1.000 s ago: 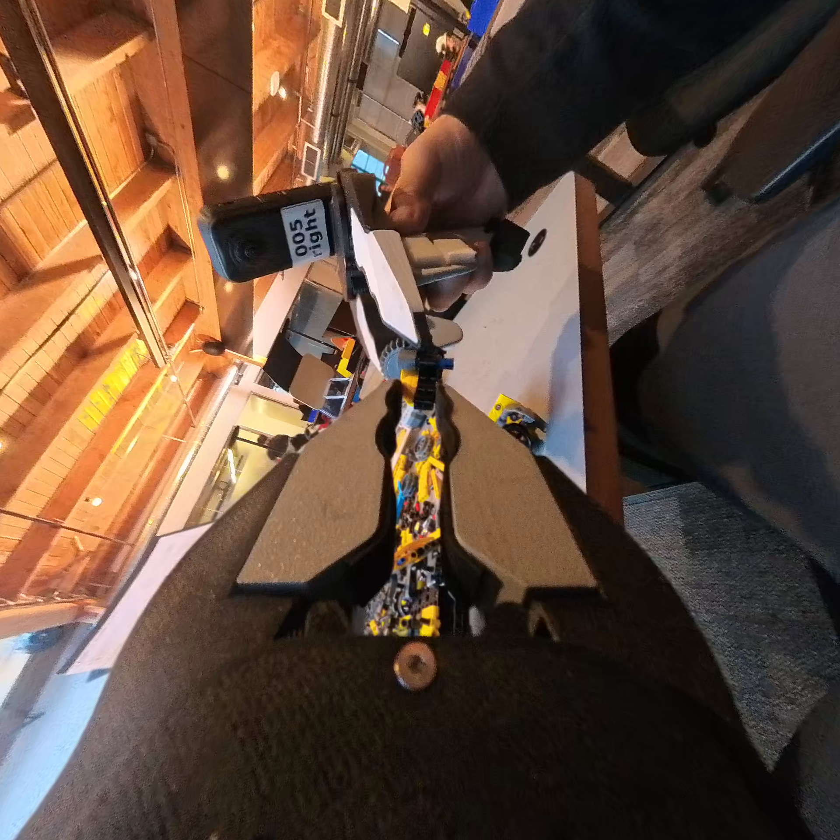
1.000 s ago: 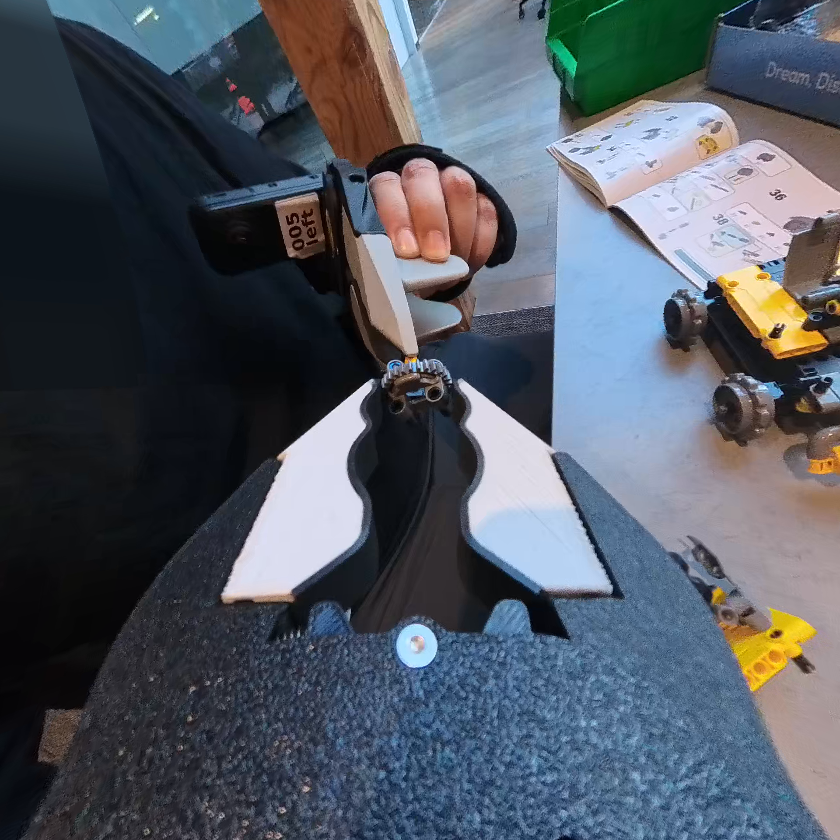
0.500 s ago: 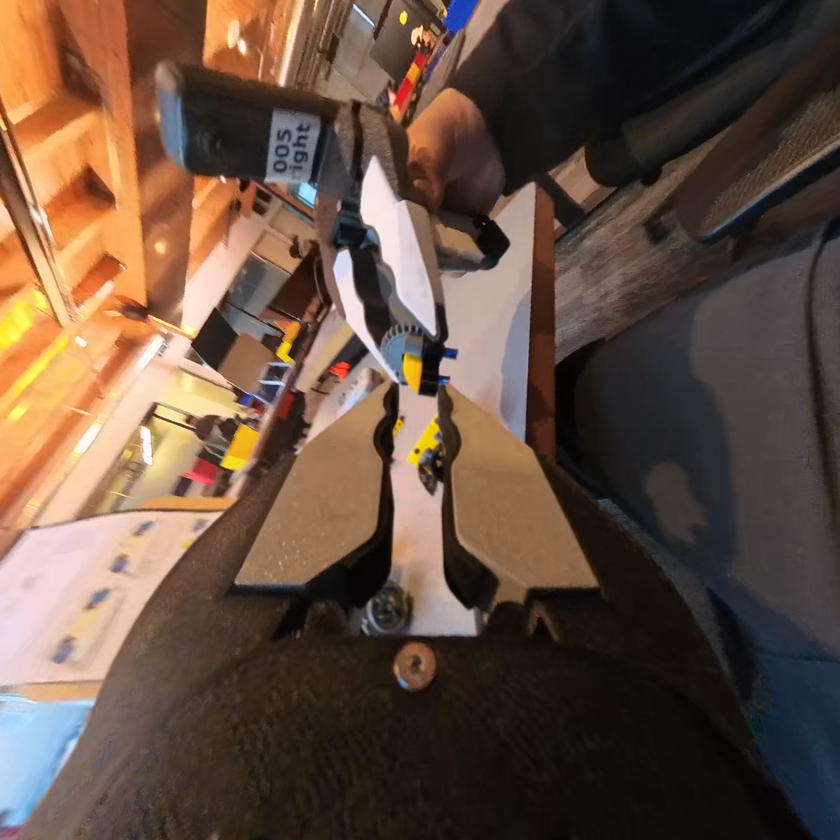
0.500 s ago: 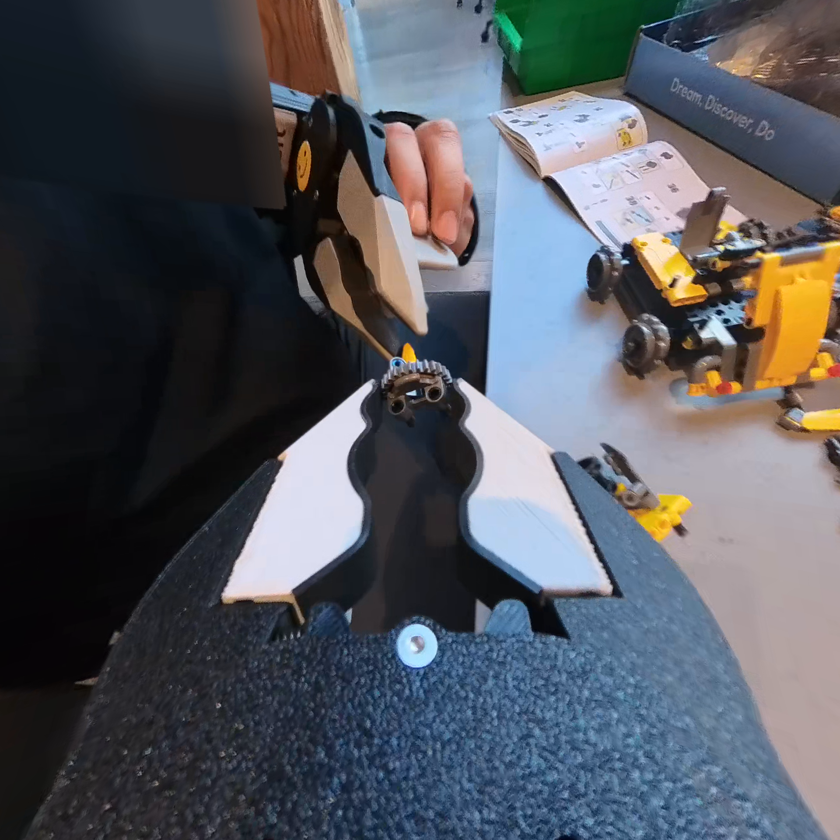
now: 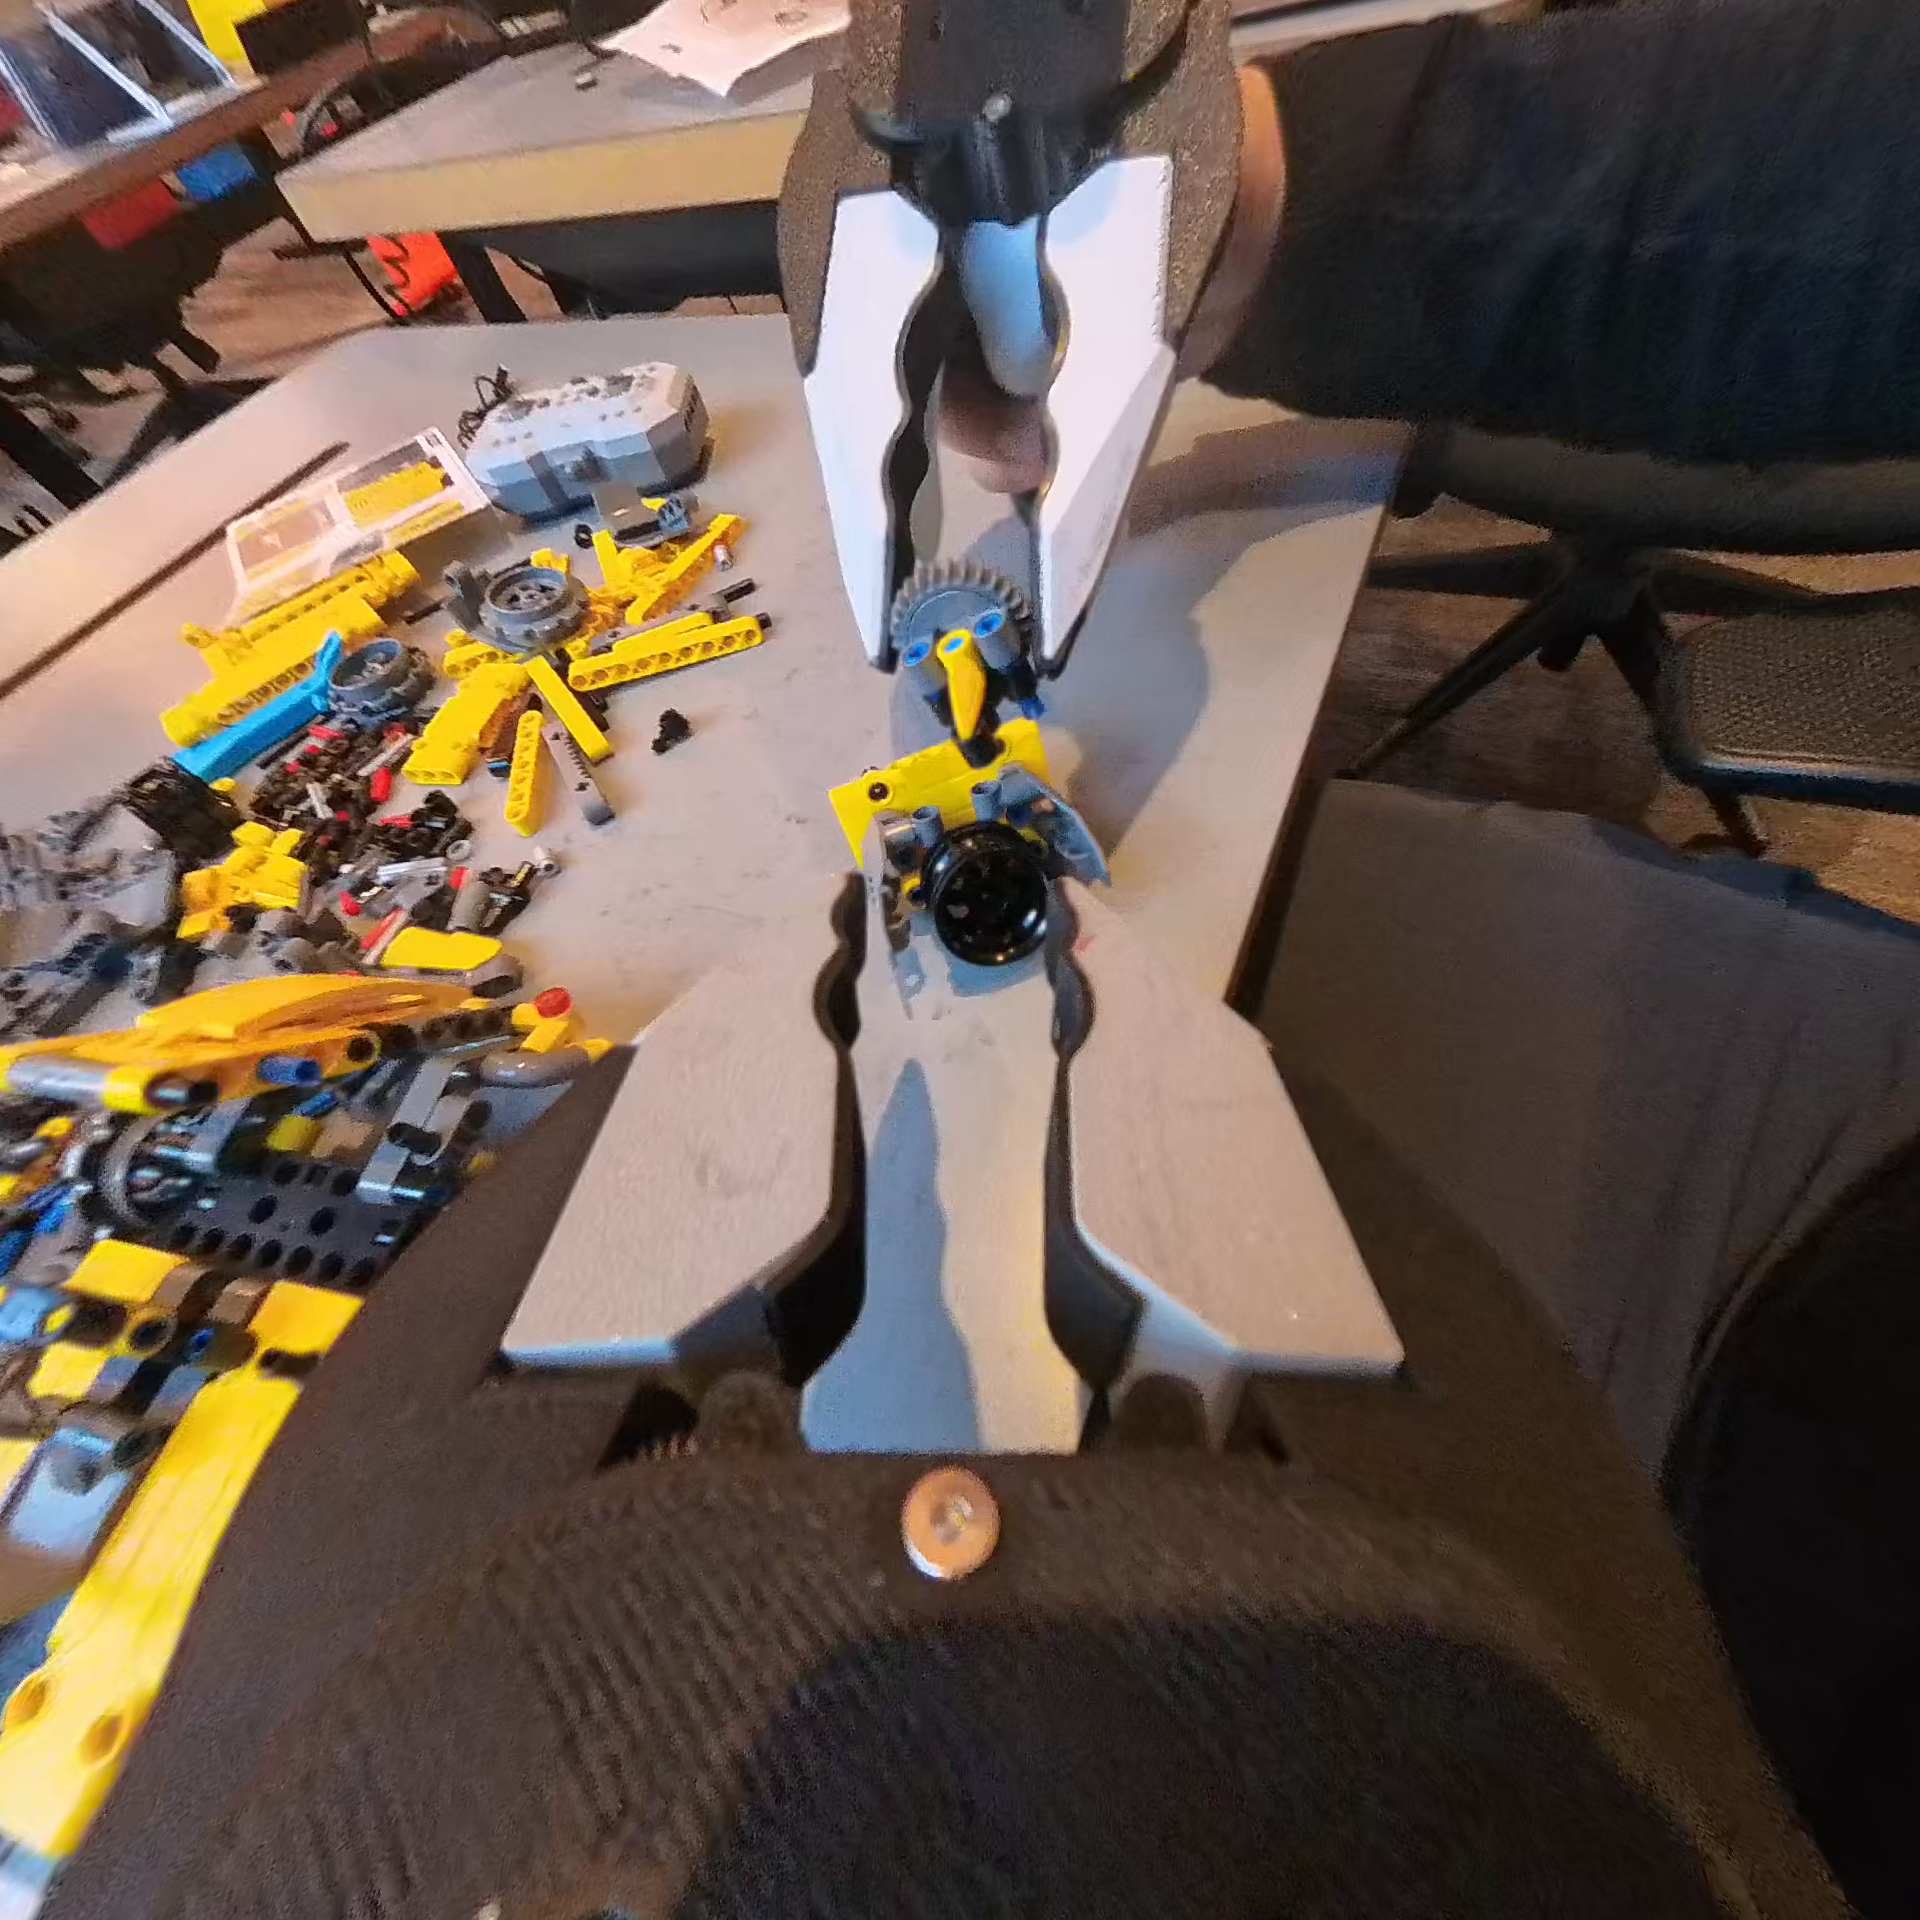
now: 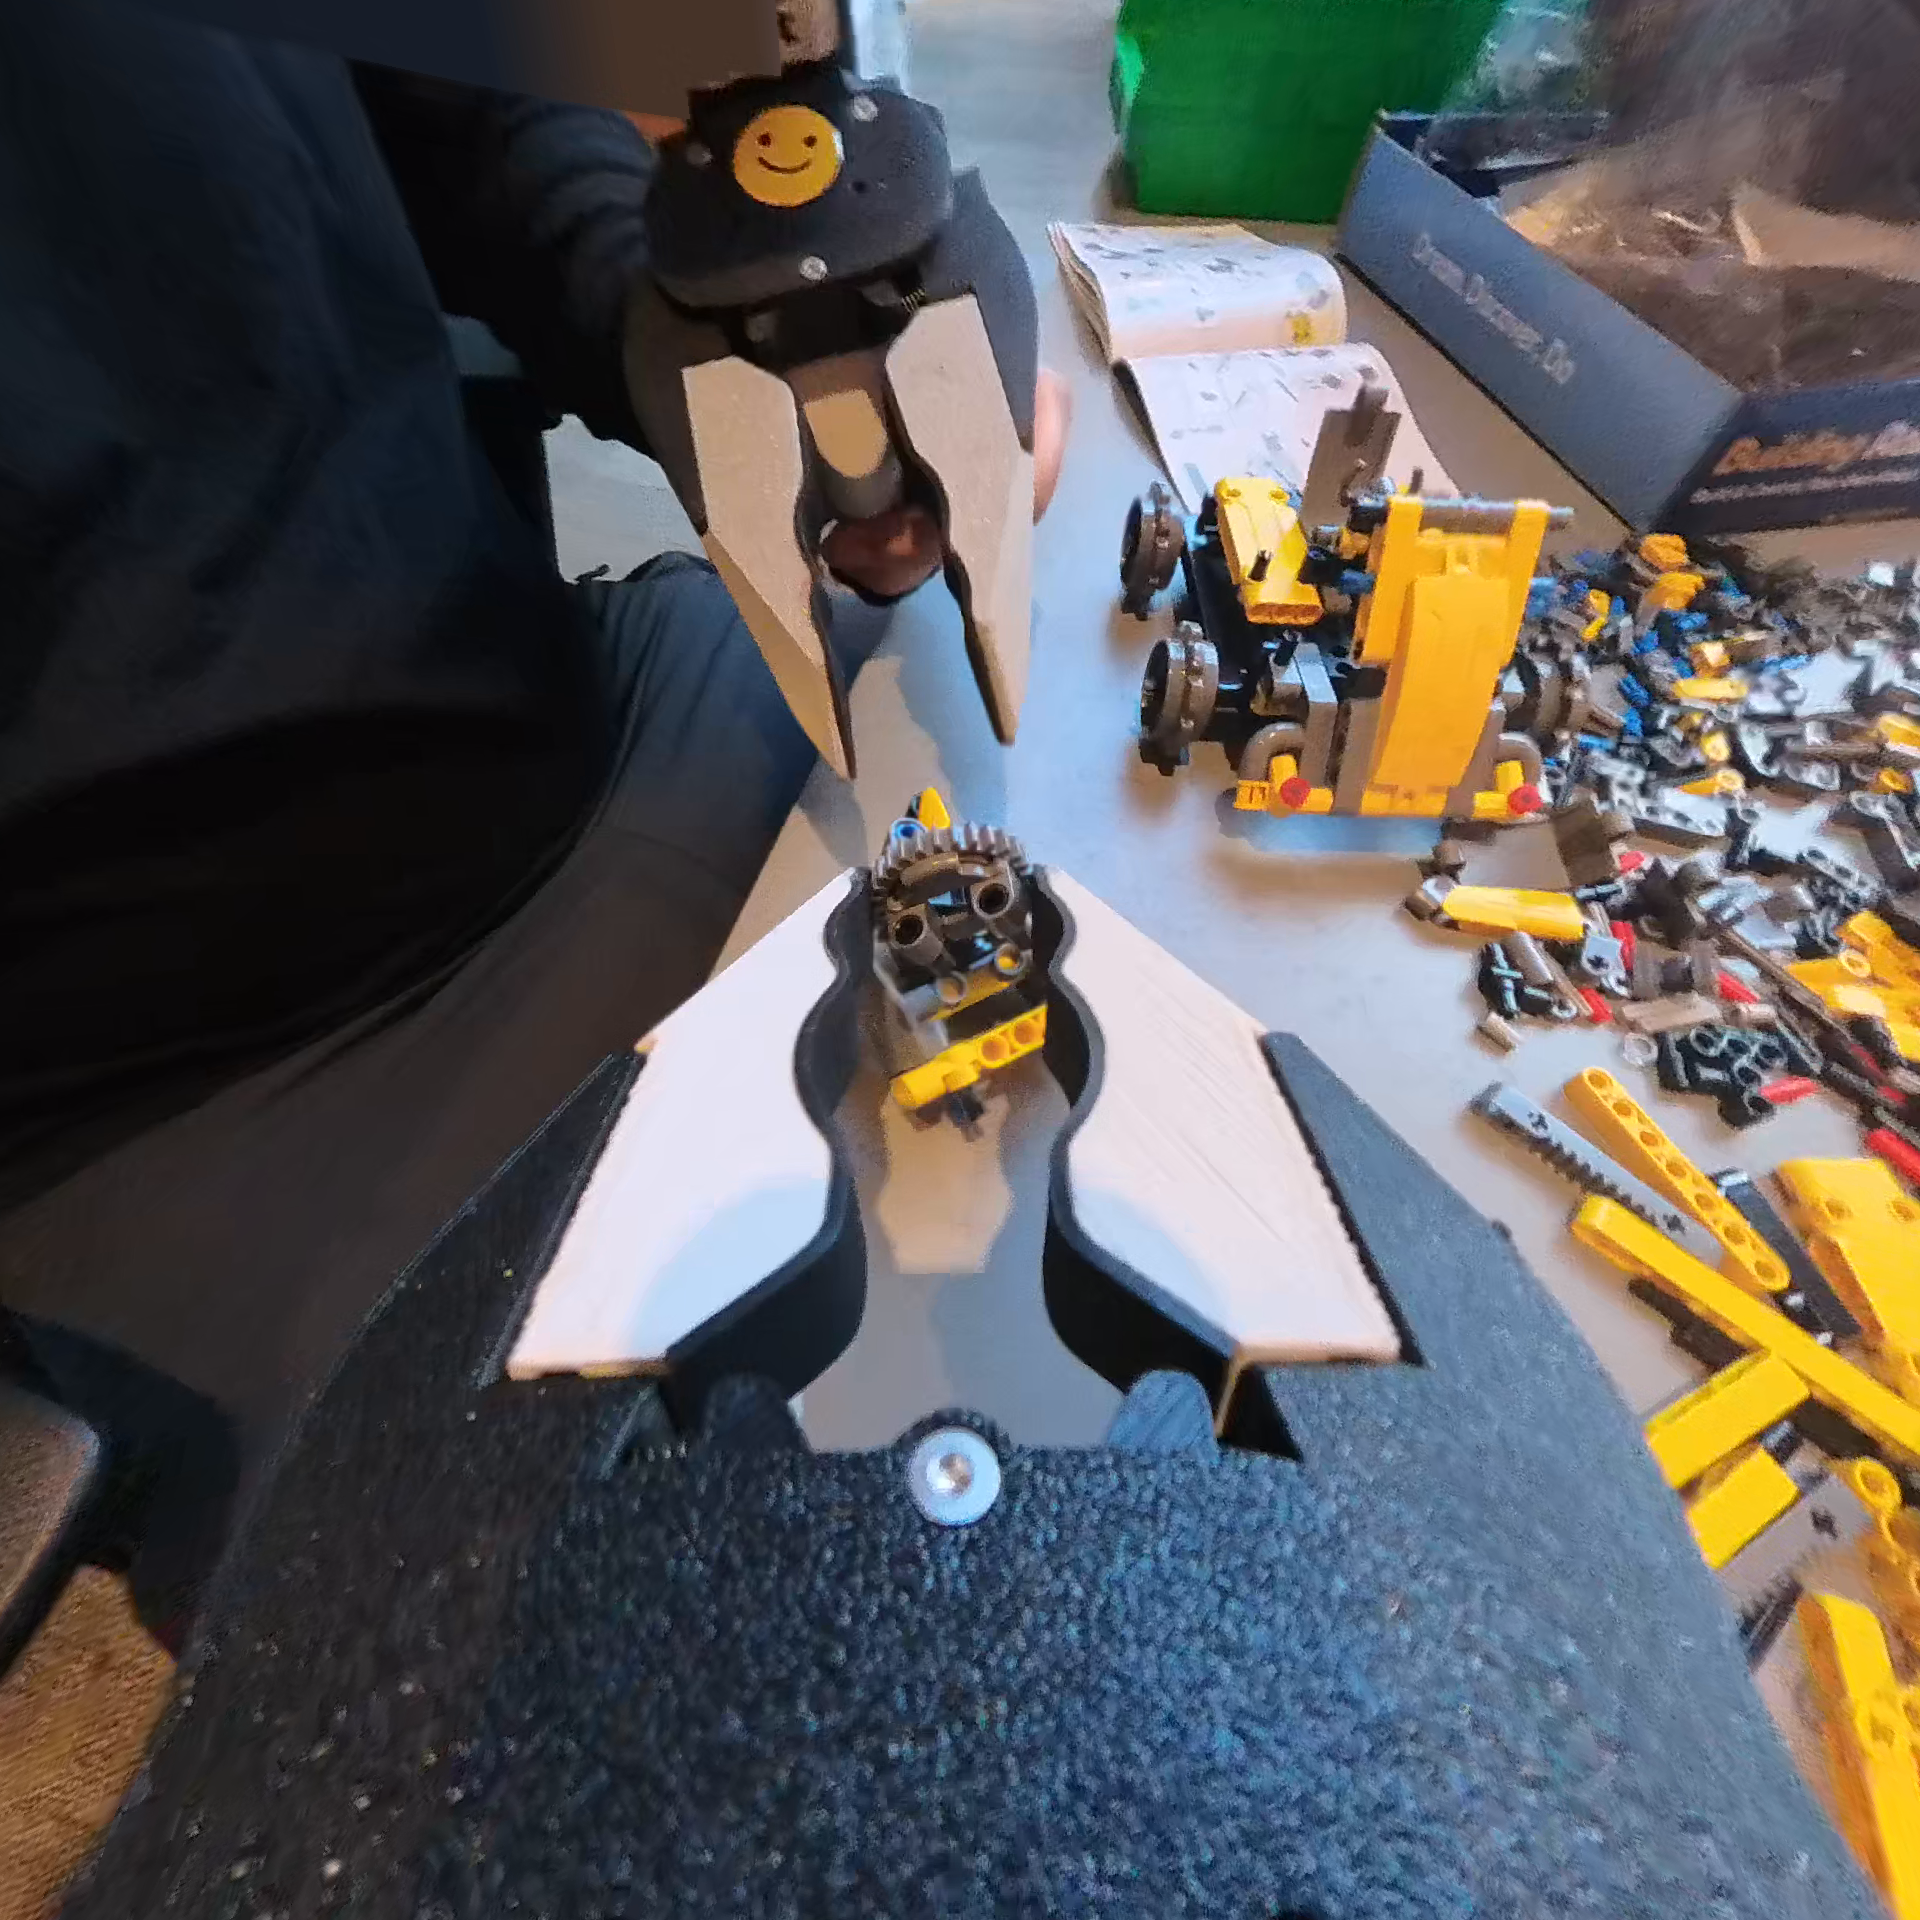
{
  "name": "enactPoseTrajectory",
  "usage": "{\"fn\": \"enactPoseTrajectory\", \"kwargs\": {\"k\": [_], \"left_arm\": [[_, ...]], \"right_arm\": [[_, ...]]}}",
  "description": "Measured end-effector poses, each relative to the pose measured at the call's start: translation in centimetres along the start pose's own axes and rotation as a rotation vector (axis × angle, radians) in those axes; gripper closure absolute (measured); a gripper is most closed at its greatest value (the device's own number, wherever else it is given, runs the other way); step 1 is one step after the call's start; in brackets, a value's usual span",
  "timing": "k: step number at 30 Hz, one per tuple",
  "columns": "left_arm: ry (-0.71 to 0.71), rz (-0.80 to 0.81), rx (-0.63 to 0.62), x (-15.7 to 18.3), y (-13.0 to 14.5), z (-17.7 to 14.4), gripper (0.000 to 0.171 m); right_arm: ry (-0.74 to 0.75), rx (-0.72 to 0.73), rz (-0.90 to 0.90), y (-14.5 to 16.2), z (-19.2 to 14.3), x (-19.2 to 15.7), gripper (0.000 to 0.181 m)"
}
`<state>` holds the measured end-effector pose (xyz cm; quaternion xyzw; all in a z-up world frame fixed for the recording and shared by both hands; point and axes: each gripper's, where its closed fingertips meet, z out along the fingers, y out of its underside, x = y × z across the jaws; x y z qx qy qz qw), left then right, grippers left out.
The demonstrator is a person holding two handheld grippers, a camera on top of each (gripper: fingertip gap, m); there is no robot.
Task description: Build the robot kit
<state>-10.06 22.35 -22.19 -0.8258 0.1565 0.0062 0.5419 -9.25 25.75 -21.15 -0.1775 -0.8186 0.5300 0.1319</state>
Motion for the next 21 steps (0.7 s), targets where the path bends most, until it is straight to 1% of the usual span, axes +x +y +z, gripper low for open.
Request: {"fn": "enactPoseTrajectory", "kwargs": {"k": [2, 5, 9, 12, 14, 16, 17, 18, 19, 21], "left_arm": [[0.017, -0.027, -0.002, 0.0, 0.1, 0.6, 0.142], [0.032, -0.033, 0.002, -0.1, -0.1, 1.0, 0.147], [0.031, -0.021, 0.016, -0.2, -0.9, 1.3, 0.149], [0.030, -0.016, 0.033, -0.1, -1.8, 1.3, 0.151], [0.010, 0.001, 0.051, -0.3, -2.4, 1.2, 0.156], [0.009, 0.010, 0.056, -0.2, -2.7, 1.2, 0.170], [0.002, 0.007, 0.055, -0.3, -2.7, 1.3, 0.171], [-0.004, 0.002, 0.051, -0.4, -2.6, 1.4, 0.171], [-0.010, -0.008, 0.047, -0.5, -2.6, 1.5, 0.166], [-0.012, -0.040, 0.046, -0.6, -2.6, 1.6, 0.151]], "right_arm": [[-0.017, 0.037, -0.030, 0.0, 0.2, 0.4, 0.153], [-0.068, 0.079, -0.023, -0.2, 0.6, 0.4, 0.153], [-0.105, 0.128, -0.028, -1.0, 0.6, 0.6, 0.152], [-0.136, 0.105, -0.032, -0.7, 1.0, 0.4, 0.152], [-0.171, 0.082, -0.017, -0.5, 1.2, 0.2, 0.152], [-0.186, 0.078, -0.007, -0.5, 1.3, 0.1, 0.152], [-0.182, 0.084, -0.009, -0.6, 1.3, 0.2, 0.152], [-0.176, 0.090, -0.012, -0.6, 1.3, 0.3, 0.152], [-0.174, 0.097, -0.018, -0.7, 1.2, 0.3, 0.152], [-0.162, 0.119, -0.029, -1.0, 0.9, 0.3, 0.152]]}}
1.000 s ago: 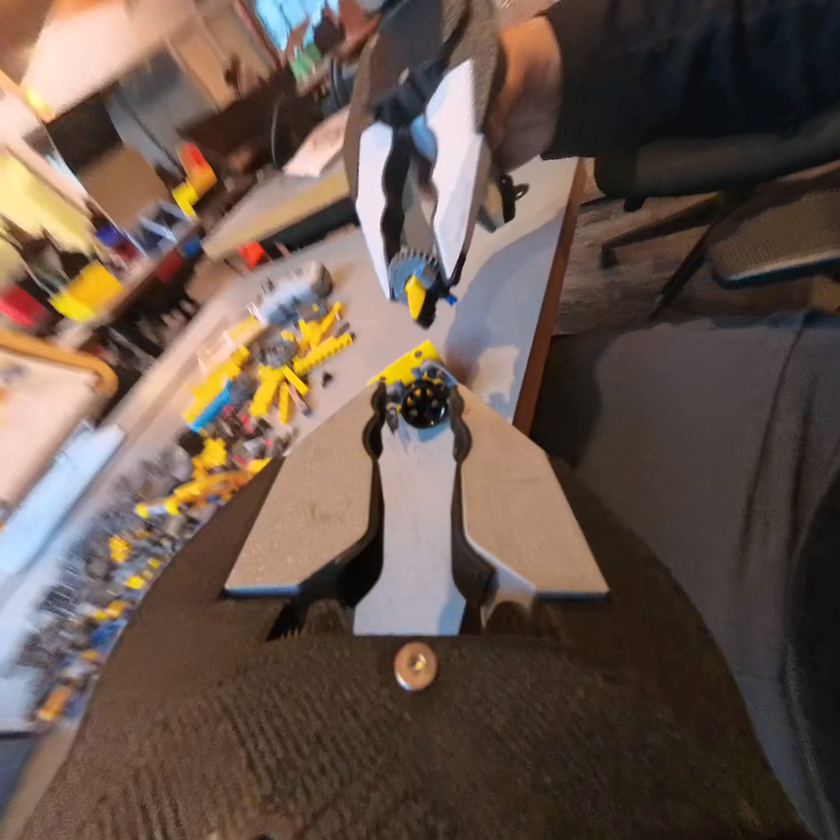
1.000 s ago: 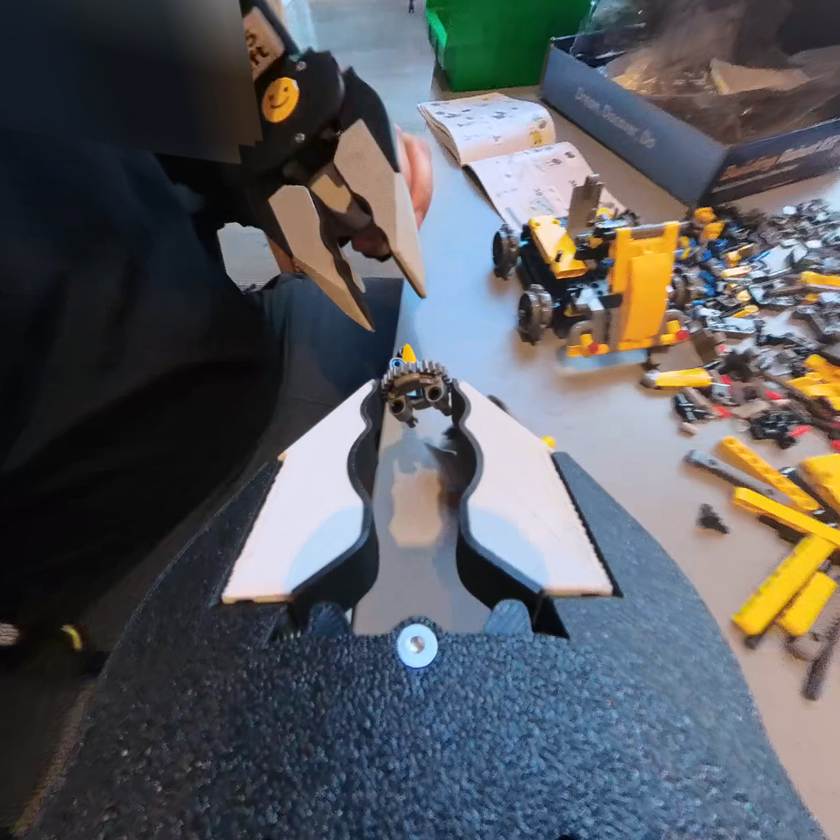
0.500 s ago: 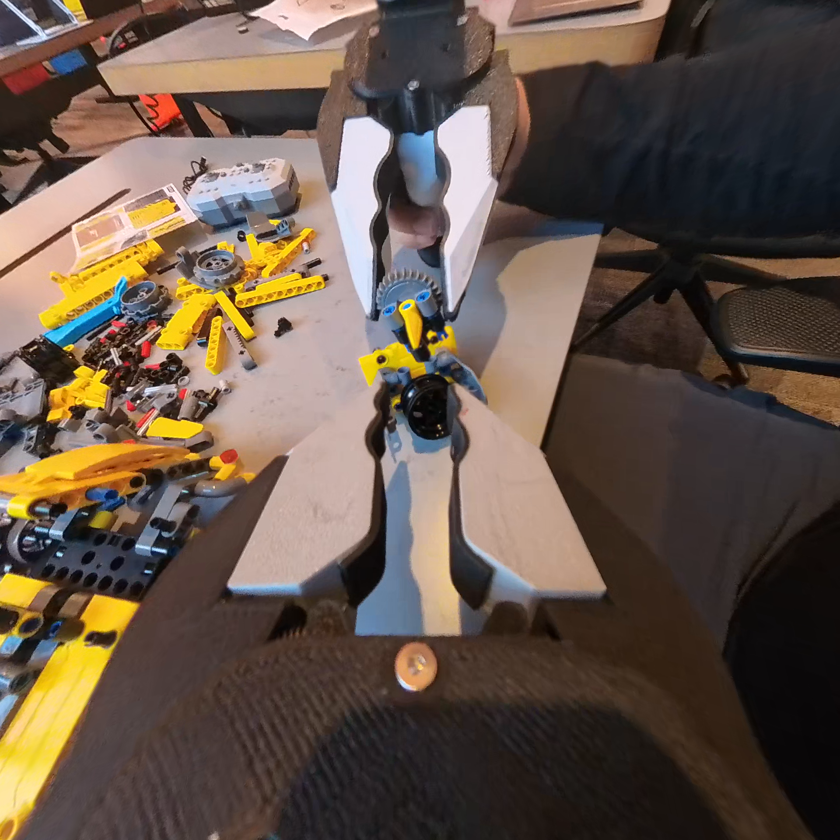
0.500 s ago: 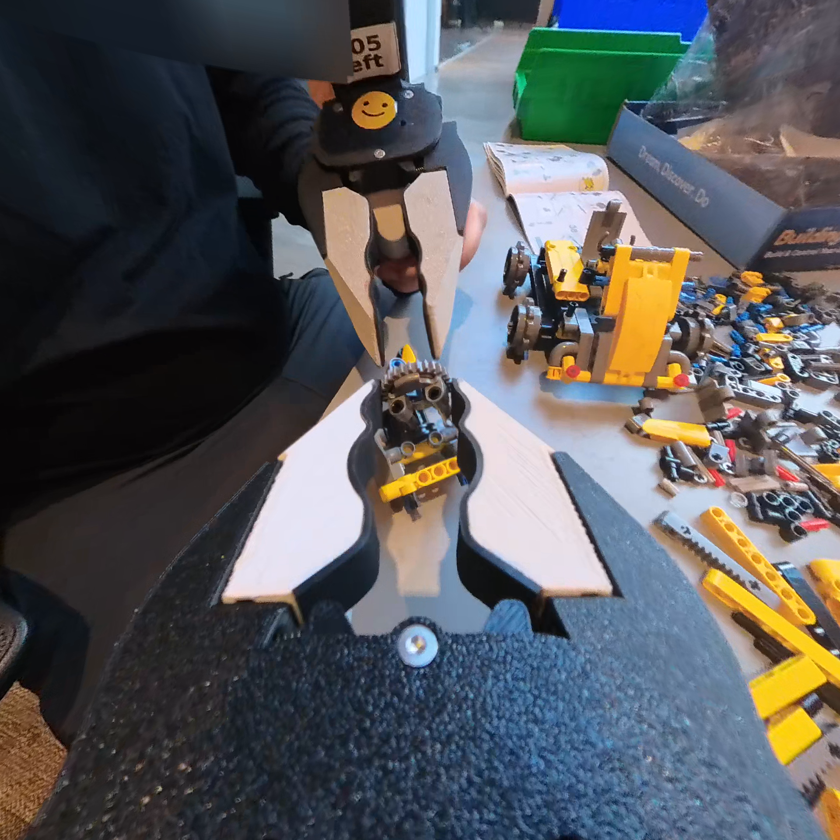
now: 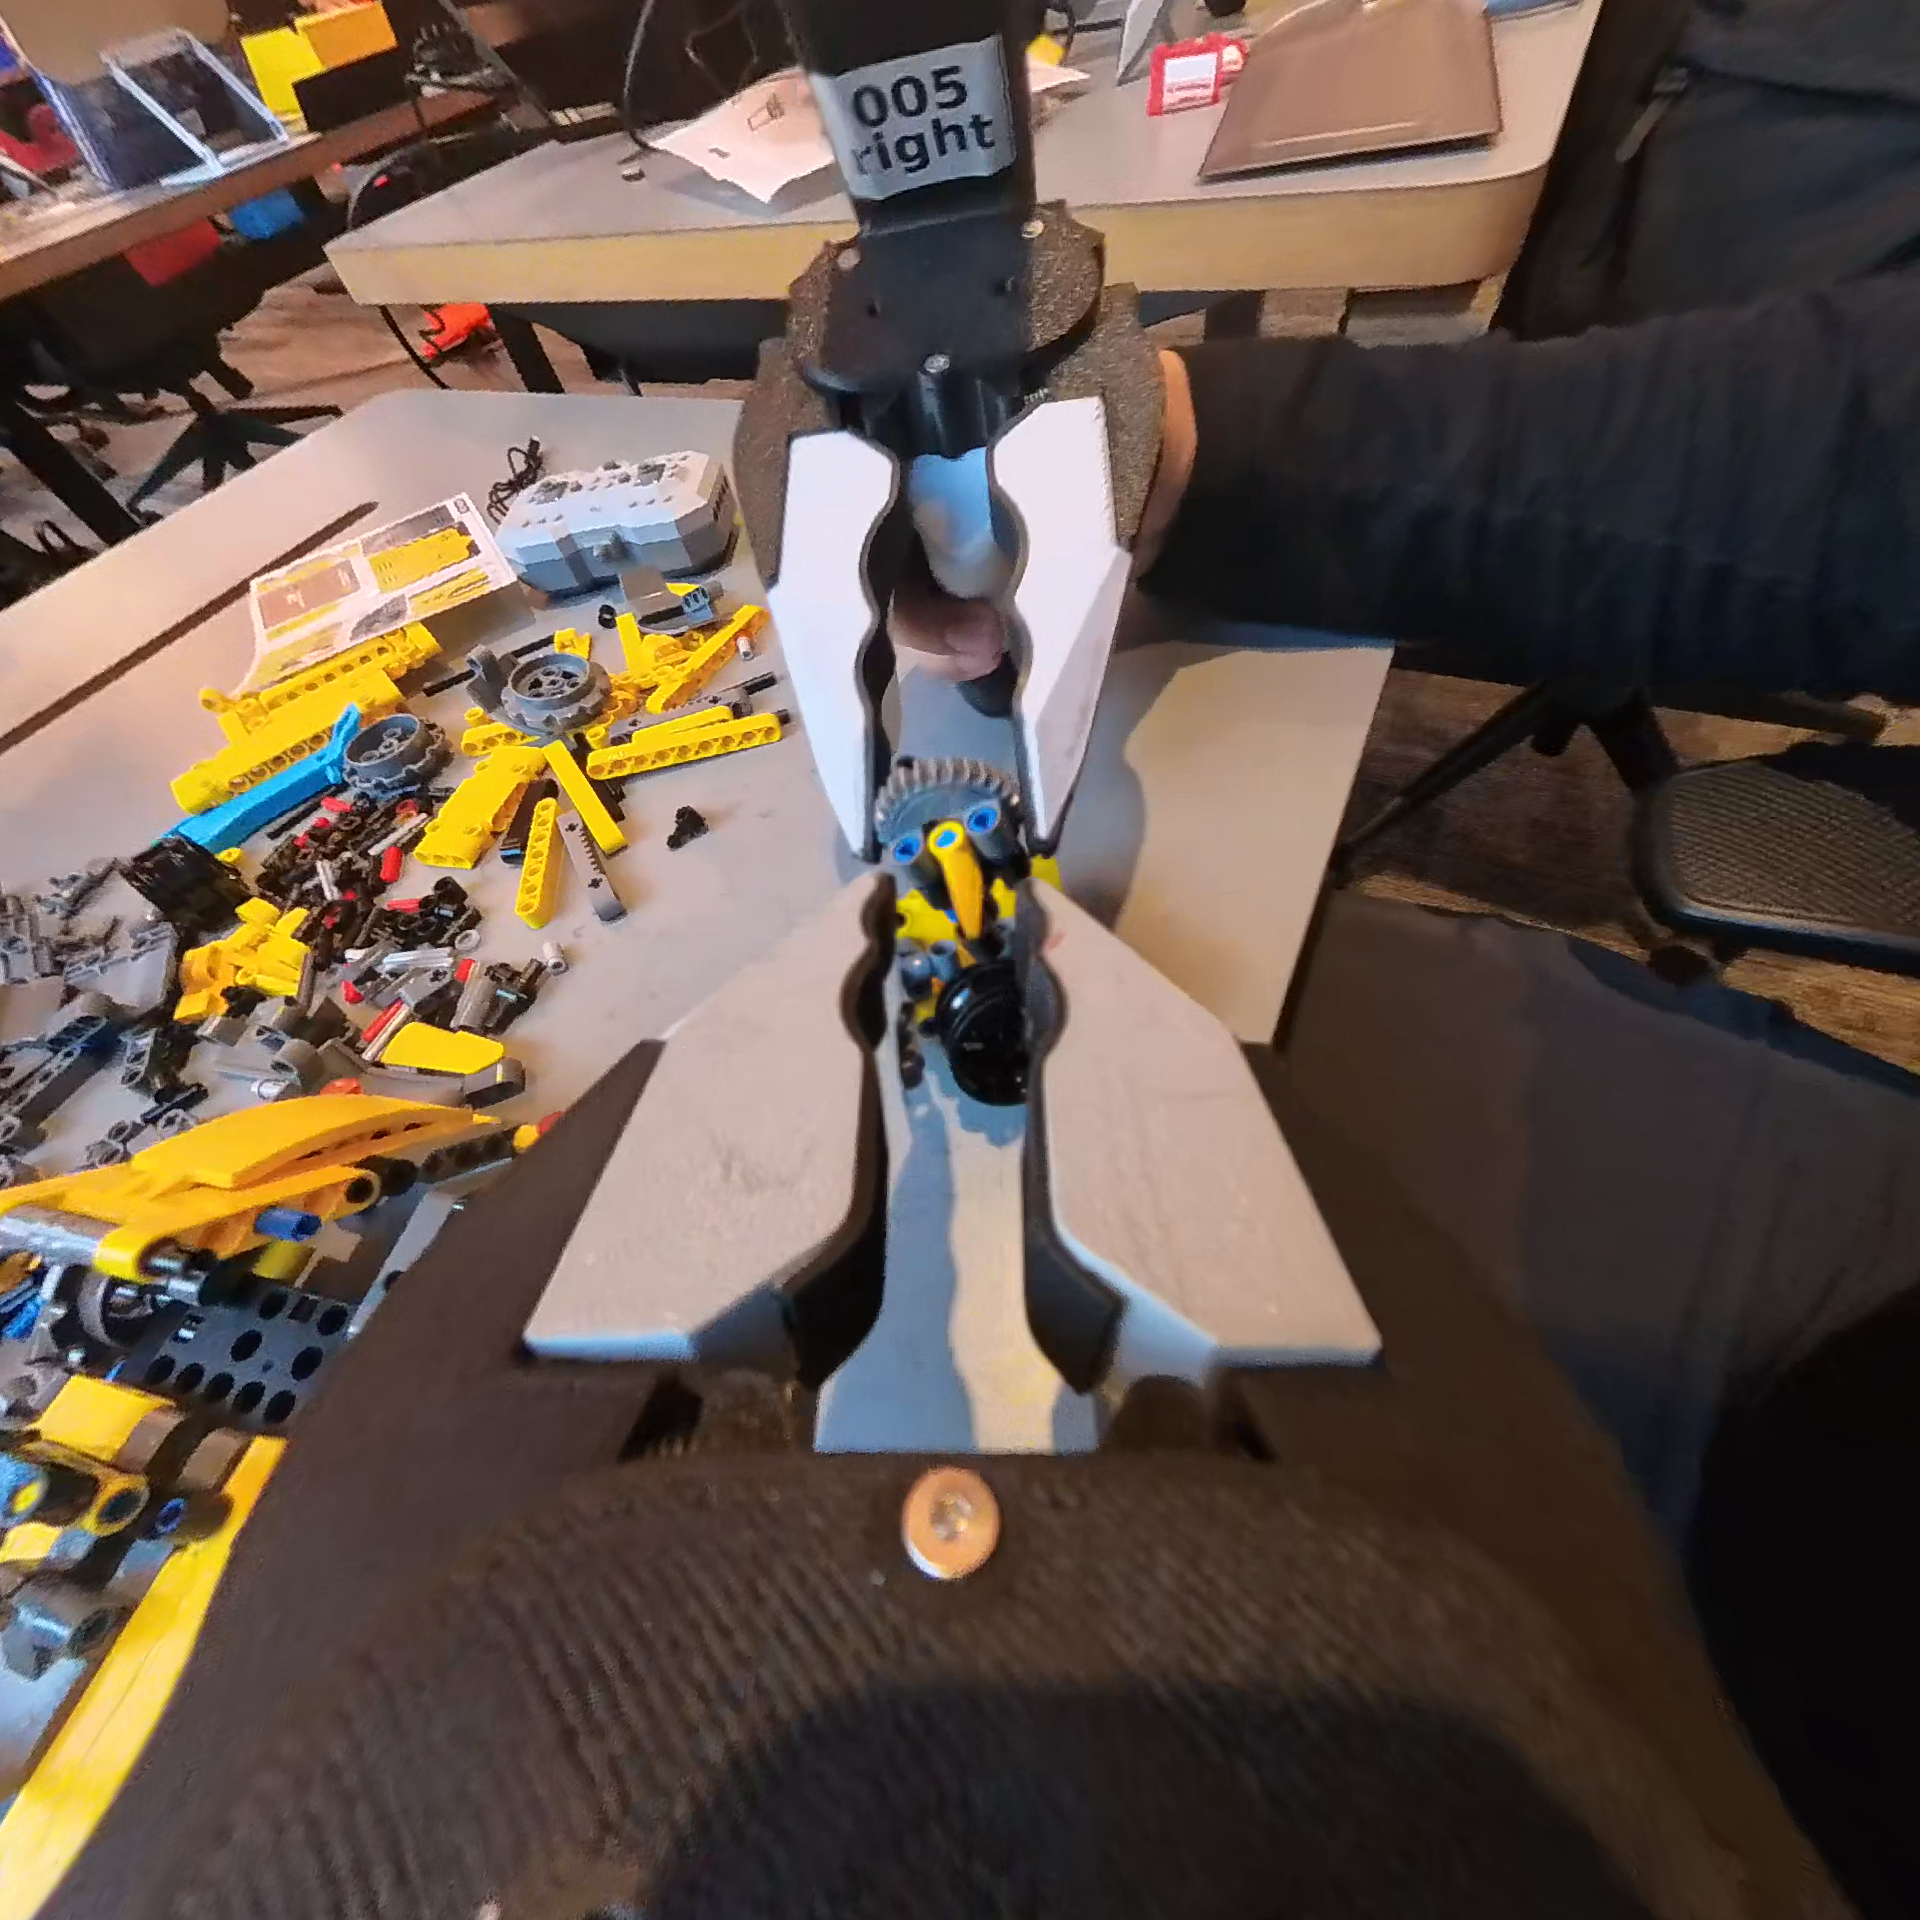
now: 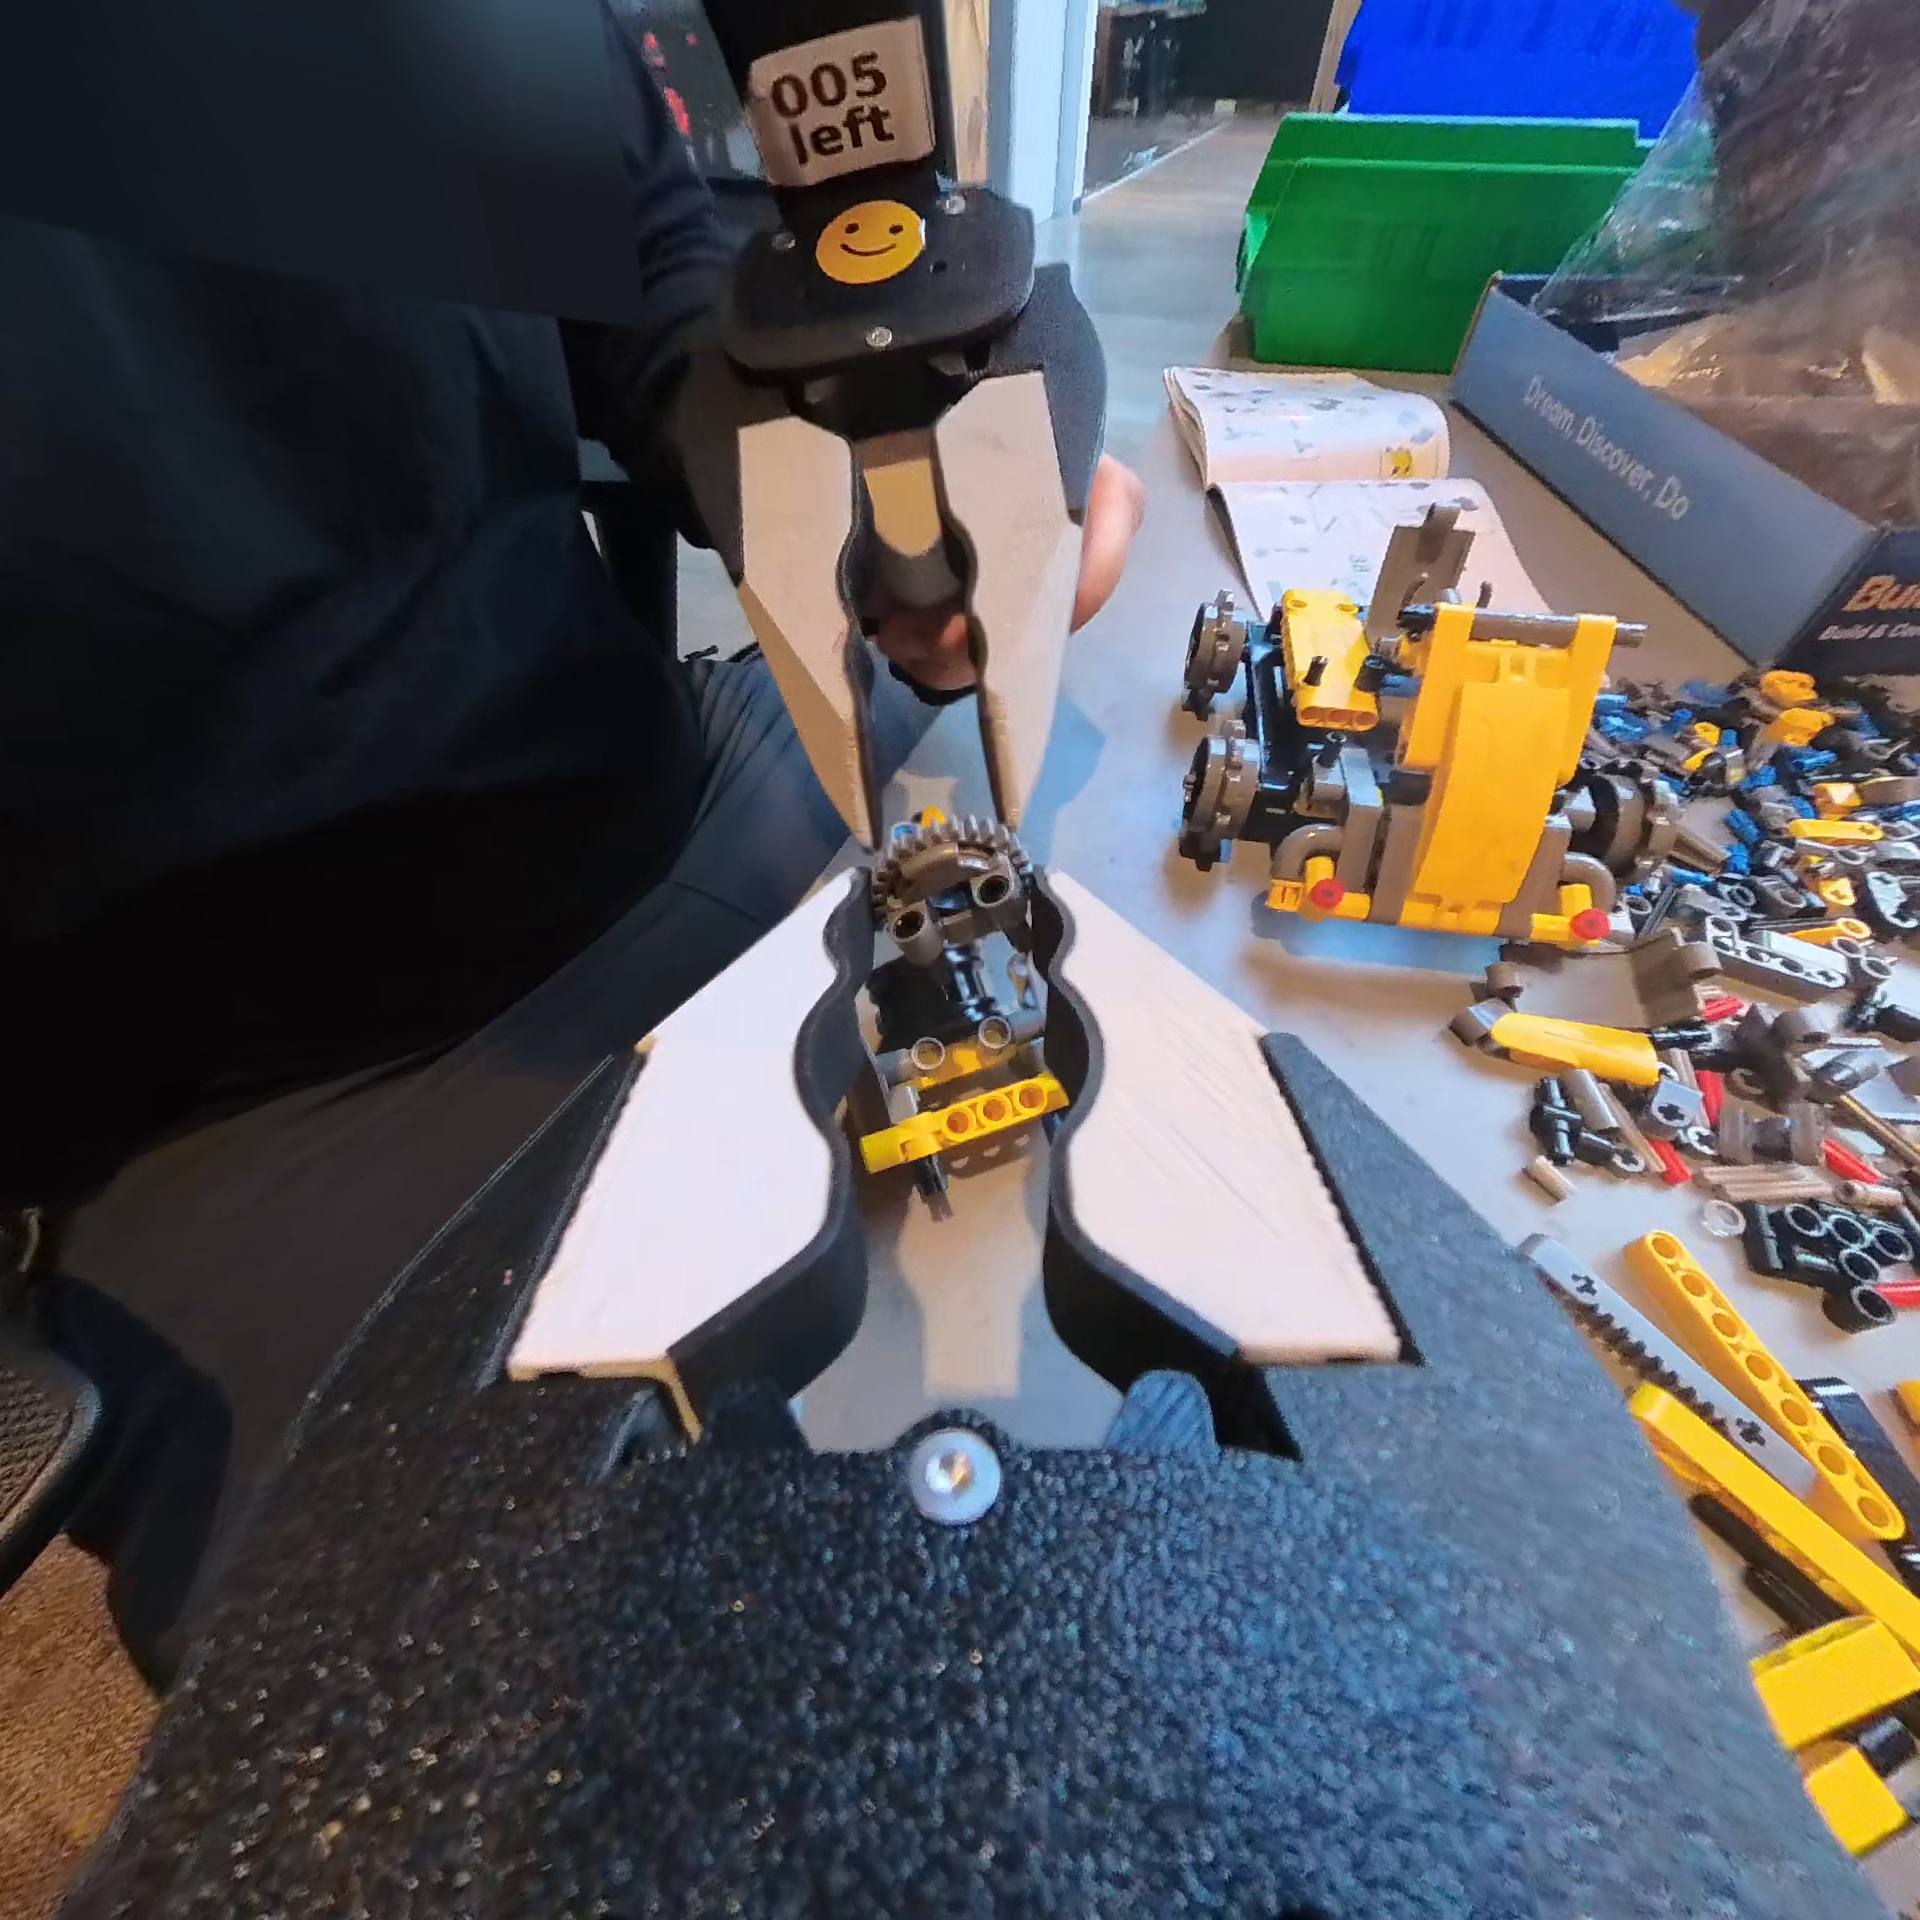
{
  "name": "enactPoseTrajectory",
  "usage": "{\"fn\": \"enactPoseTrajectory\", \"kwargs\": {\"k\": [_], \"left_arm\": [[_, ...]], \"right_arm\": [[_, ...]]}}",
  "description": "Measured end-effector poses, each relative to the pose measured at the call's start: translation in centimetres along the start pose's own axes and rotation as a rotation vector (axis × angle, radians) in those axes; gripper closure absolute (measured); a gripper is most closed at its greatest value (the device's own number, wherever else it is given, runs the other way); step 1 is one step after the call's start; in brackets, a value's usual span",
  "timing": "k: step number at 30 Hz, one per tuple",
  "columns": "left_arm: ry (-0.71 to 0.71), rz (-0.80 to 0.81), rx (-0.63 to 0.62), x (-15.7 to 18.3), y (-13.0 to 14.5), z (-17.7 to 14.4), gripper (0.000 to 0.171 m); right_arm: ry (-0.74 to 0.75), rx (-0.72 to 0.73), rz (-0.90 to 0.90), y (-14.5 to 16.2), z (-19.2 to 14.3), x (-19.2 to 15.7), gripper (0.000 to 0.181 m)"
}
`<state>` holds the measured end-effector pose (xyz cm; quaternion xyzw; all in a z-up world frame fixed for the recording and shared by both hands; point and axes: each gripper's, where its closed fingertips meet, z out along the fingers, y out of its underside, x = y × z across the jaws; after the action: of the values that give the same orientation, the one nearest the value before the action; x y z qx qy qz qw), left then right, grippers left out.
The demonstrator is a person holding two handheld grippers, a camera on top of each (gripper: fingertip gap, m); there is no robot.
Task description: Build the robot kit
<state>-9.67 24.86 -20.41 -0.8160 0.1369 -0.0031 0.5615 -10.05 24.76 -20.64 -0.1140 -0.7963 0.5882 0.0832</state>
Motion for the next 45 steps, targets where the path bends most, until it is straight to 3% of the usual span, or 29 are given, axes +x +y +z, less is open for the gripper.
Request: {"fn": "enactPoseTrajectory", "kwargs": {"k": [14, 22, 26, 40, 45], "left_arm": [[0.027, -0.055, -0.025, 0.5, 0.3, 0.2, 0.165], [-0.004, -0.056, -0.076, 0.0, 1.2, 0.5, 0.166], [-0.021, -0.073, -0.127, -0.2, 2.1, 0.9, 0.166], [-0.001, -0.193, -0.134, -0.1, 2.7, 1.1, 0.166], [-0.018, -0.205, -0.099, -0.4, 2.3, 0.7, 0.166]], "right_arm": [[0.031, 0.041, -0.082, -0.6, -0.1, -0.3, 0.152], [0.074, -0.038, -0.085, 0.6, 0.1, 0.3, 0.151], [0.147, -0.069, -0.067, 1.1, -0.3, 1.4, 0.135], [0.100, -0.129, 0.087, 2.8, -2.1, 0.7, 0.132], [0.093, -0.241, 0.136, 4.6, -1.5, 0.7, 0.110]]}}
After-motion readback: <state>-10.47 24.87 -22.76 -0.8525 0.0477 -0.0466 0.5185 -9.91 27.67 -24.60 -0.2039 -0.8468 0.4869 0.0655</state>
